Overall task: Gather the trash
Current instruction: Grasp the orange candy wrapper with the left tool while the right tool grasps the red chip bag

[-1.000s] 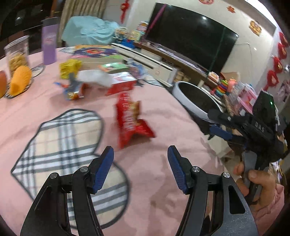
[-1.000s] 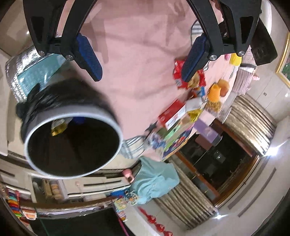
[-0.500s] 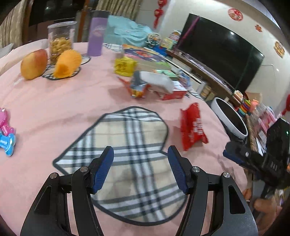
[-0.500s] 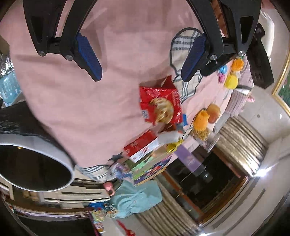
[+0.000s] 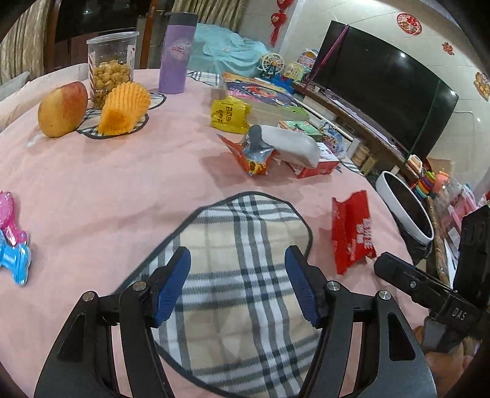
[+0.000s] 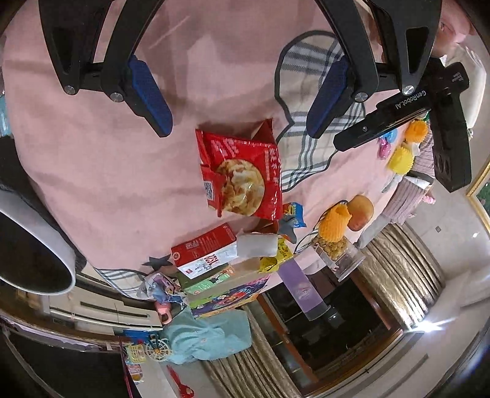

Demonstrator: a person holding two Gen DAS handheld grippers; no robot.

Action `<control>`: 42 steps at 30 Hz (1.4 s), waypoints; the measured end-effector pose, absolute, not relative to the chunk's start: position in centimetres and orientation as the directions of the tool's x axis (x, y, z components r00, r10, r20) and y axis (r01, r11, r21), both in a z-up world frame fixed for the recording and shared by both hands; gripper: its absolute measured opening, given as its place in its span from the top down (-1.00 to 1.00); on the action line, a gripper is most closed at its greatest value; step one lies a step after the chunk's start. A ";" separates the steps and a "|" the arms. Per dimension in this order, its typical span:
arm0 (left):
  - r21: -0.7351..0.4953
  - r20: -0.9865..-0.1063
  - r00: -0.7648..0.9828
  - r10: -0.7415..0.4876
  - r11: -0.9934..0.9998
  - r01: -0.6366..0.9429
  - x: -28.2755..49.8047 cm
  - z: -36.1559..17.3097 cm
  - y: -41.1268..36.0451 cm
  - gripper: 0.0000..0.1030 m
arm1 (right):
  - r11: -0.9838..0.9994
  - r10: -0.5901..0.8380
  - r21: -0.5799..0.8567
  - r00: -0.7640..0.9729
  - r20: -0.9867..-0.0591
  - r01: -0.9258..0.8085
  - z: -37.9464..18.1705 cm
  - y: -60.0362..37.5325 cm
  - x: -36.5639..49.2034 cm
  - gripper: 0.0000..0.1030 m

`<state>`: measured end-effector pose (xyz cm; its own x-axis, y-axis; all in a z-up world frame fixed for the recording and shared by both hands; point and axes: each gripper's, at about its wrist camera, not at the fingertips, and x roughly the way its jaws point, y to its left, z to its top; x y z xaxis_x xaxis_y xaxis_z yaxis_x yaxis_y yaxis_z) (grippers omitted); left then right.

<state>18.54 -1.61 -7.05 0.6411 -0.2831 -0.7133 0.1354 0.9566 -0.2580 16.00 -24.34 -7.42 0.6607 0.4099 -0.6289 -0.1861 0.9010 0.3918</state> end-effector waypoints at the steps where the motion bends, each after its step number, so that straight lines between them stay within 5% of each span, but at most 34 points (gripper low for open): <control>1: -0.258 -0.715 0.640 -0.281 0.957 0.132 18.9 -7.1 -1.5 -0.26 | 0.901 0.411 0.392 0.660 -0.629 -0.188 -7.5 -24.3 16.2 -0.76; 11: -0.261 -0.723 0.628 -0.287 0.956 0.136 24.0 -6.9 -2.4 -0.26 | 0.880 0.455 0.426 0.624 -0.635 -0.209 -8.5 -23.8 19.3 -0.74; 12: -0.267 -0.722 0.627 -0.293 0.954 0.138 24.8 -6.8 -2.6 -0.26 | 0.880 0.455 0.426 0.624 -0.635 -0.209 -8.5 -23.8 19.3 -0.70; 15: -0.265 -0.729 0.621 -0.288 0.955 0.131 27.0 -6.8 -3.3 -0.26 | 0.878 0.458 0.431 0.624 -0.634 -0.206 -8.6 -24.1 19.7 -0.16; 18: -0.231 -0.731 0.634 -0.250 0.966 0.115 28.9 -7.2 -4.1 -0.24 | 0.862 0.485 0.463 0.610 -0.627 -0.209 -9.0 -24.6 19.8 -0.12; 22: -0.234 -0.759 0.593 -0.267 0.963 0.134 30.5 -8.6 -4.5 0.85 | 0.855 0.495 0.471 0.610 -0.618 -0.216 -9.0 -24.9 19.3 -0.09; 42: -0.270 -0.698 0.683 -0.216 0.963 0.029 18.6 -6.4 0.3 0.89 | 0.841 0.484 0.512 0.669 -0.565 -0.177 -8.1 -29.4 15.0 -0.08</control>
